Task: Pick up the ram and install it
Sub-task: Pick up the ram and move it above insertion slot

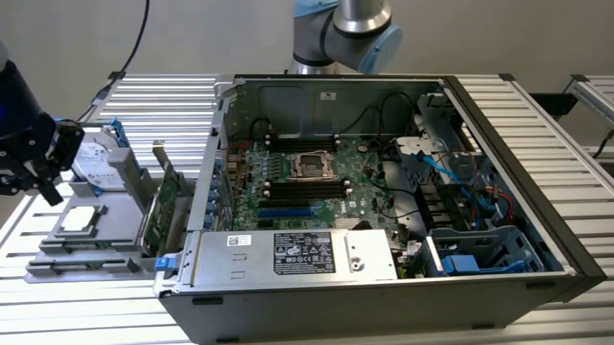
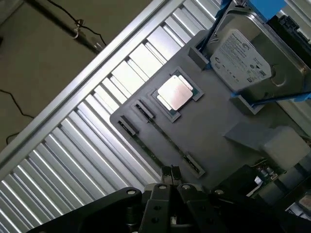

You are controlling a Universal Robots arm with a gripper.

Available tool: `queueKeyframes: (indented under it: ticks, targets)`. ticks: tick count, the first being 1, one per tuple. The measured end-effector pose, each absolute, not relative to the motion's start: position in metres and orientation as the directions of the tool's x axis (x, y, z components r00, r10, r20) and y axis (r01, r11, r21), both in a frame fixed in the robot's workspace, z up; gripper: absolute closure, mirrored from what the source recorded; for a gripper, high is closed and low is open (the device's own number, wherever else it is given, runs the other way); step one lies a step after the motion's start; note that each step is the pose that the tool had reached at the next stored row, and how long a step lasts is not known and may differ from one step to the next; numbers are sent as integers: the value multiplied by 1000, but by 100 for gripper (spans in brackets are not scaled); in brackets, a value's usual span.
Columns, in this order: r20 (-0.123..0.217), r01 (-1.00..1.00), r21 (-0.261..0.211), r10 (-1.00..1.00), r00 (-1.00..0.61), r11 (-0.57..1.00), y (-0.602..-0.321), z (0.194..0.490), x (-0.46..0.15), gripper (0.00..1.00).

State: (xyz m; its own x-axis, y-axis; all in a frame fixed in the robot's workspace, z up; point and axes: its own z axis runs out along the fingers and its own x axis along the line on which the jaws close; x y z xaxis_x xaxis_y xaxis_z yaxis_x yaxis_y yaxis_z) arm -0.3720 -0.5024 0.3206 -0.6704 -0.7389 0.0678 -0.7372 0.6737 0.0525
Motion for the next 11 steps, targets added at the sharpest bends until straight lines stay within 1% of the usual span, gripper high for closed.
queueKeyframes:
  ticks: [11]
  targets:
    - [68,-856,53,-857,-511,515,-502,318,-372,89]
